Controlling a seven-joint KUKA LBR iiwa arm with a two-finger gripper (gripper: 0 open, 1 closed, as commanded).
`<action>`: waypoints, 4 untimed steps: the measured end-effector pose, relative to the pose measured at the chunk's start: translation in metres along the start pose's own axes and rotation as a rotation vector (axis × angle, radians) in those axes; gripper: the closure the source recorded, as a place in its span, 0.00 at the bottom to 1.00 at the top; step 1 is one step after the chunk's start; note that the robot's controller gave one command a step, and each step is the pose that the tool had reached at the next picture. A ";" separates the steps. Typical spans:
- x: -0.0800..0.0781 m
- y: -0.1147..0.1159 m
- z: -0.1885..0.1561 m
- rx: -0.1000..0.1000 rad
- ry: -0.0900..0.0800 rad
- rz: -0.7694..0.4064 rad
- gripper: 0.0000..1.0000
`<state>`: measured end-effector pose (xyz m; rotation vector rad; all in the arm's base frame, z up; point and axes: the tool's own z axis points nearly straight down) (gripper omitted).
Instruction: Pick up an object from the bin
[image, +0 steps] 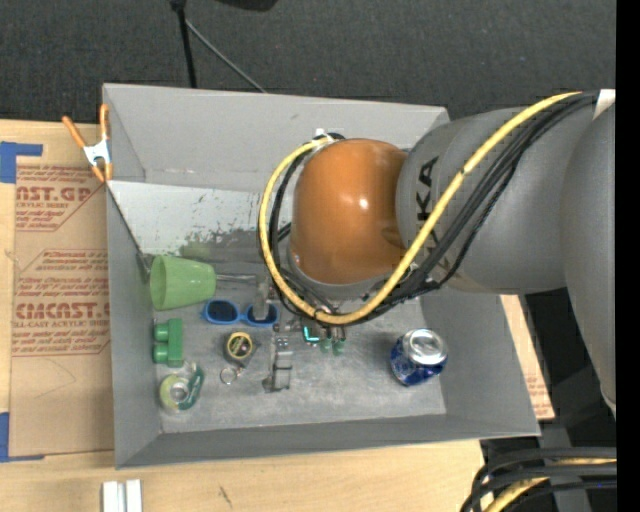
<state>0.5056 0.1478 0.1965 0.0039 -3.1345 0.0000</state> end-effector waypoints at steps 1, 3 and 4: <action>-0.053 0.008 0.131 -0.001 -0.004 0.053 0.00; -0.035 0.042 0.014 -0.005 -0.014 0.084 1.00; -0.050 0.066 -0.060 -0.006 -0.017 0.085 1.00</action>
Offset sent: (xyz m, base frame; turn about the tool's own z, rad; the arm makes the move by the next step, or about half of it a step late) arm 0.0529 0.0075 -0.1265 0.0531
